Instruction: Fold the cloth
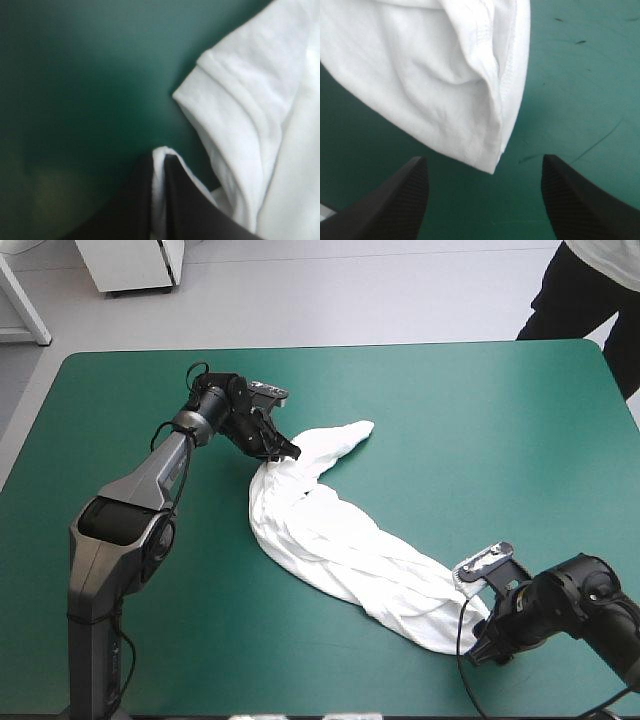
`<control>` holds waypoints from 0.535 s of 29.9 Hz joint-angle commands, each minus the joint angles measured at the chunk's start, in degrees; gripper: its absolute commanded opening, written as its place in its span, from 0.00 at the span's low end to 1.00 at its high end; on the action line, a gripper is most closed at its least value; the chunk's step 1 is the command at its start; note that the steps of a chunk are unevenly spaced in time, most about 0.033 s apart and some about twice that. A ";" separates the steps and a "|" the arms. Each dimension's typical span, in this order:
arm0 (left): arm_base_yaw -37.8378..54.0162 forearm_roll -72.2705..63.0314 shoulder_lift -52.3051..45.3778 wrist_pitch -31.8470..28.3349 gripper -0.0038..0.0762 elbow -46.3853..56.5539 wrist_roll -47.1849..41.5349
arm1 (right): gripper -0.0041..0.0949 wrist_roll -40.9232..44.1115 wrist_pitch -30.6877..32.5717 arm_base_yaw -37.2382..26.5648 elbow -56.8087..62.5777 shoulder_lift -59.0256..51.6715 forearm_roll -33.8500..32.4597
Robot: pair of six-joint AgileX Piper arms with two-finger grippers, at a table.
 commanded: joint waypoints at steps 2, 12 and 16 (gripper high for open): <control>-0.58 -2.98 -2.44 1.29 0.04 -0.88 -0.34 | 0.66 -0.71 -5.89 -0.09 -0.30 4.94 0.01; -0.58 -3.10 -2.56 1.58 0.04 -0.88 0.30 | 0.45 -0.70 -5.65 -0.09 -0.30 16.82 2.66; -0.58 -3.10 -2.65 1.63 0.04 -0.88 0.30 | 0.11 -2.11 -5.33 -0.09 -0.20 17.87 5.71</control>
